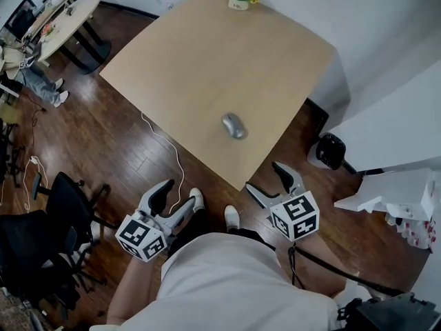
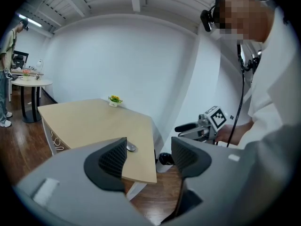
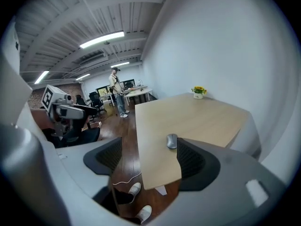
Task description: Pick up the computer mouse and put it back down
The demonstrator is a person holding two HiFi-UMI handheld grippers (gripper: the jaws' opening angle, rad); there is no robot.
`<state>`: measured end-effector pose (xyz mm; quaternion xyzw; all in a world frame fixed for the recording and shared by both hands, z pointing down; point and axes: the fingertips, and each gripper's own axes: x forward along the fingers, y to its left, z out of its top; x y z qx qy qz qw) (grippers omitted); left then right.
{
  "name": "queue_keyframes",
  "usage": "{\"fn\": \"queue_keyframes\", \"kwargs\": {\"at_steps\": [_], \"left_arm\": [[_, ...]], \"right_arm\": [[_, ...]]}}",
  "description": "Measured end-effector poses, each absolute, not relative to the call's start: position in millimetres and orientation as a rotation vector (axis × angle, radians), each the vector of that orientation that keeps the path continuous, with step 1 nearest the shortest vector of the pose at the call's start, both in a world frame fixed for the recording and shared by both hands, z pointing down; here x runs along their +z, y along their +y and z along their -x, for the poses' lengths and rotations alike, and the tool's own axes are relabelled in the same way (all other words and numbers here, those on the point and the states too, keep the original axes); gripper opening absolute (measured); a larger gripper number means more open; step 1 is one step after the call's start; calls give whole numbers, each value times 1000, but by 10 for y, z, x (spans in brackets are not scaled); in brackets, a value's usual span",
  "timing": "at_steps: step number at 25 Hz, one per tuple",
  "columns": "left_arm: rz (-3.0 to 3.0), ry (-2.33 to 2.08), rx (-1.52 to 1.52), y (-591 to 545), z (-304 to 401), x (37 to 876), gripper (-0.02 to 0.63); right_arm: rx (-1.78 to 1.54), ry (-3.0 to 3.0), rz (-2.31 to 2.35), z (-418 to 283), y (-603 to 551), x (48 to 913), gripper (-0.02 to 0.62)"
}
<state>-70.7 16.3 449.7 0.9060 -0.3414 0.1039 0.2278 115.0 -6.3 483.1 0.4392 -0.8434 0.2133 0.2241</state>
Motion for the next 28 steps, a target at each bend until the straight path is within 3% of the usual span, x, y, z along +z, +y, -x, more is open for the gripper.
{"fn": "queue_keyframes", "kwargs": {"at_steps": [10,28], "left_arm": [[-2516,-941,286,384,342,4469,269],[-2537,-979,320,531,149,4369,270]], "right_arm": [[569,-2376,-1213,-1467,592,4467,368],[568,-2443,-1180,-1583,685,4451,356]]}}
